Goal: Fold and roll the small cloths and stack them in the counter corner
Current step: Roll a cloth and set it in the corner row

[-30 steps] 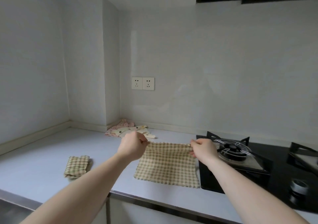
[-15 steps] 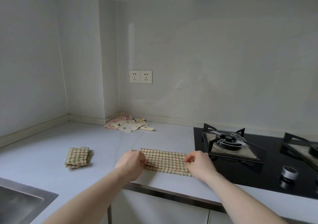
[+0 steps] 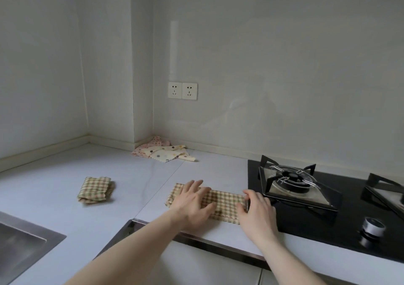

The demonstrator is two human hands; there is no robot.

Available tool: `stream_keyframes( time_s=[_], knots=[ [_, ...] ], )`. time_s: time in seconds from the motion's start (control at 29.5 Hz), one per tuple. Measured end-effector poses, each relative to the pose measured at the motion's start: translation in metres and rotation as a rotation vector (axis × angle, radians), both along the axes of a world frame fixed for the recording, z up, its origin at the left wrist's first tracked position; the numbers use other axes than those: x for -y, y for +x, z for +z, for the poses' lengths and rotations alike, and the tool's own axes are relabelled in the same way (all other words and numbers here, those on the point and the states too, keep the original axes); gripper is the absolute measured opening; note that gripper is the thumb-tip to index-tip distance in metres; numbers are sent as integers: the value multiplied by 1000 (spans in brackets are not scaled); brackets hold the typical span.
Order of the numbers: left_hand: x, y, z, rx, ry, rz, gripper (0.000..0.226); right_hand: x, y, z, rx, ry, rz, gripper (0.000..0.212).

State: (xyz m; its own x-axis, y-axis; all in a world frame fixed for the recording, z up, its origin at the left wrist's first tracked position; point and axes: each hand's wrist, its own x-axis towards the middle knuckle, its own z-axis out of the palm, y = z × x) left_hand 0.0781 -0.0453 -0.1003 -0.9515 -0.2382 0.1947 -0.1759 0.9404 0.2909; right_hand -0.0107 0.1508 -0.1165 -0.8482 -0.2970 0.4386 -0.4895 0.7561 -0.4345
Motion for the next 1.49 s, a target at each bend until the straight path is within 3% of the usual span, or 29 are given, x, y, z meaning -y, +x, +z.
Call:
stream_keyframes(
  time_s=[0.17, 0.44, 0.64, 0.74, 0.85, 1.08, 1.29, 1.49],
  knots=[
    [-8, -12, -11, 175, -37, 12, 81, 6, -7, -5, 29, 158, -82, 56],
    [-8, -5, -9, 237, -35, -11, 86, 9, -8, -5, 83, 267, -74, 63],
    [-2, 29, -4, 228, -155, -78, 95, 5, -2, 1, 92, 201, -32, 46],
    [14, 49, 2, 151, -249, -114, 86, 4, -2, 1, 95, 166, -15, 39],
    [40, 60, 2, 18, -213, -58, 69, 4, -4, -1, 108, 130, 6, 33],
    [75, 76, -24, -62, -133, 5, 69, 0, 4, 8, 112, -32, 17, 12],
    [80, 74, -27, -87, -67, 7, 66, 0, 8, 9, 203, -138, 39, 25],
    [85, 69, -28, -217, 136, 47, 40, 2, 11, 15, 294, -301, 54, 54]
  ],
)
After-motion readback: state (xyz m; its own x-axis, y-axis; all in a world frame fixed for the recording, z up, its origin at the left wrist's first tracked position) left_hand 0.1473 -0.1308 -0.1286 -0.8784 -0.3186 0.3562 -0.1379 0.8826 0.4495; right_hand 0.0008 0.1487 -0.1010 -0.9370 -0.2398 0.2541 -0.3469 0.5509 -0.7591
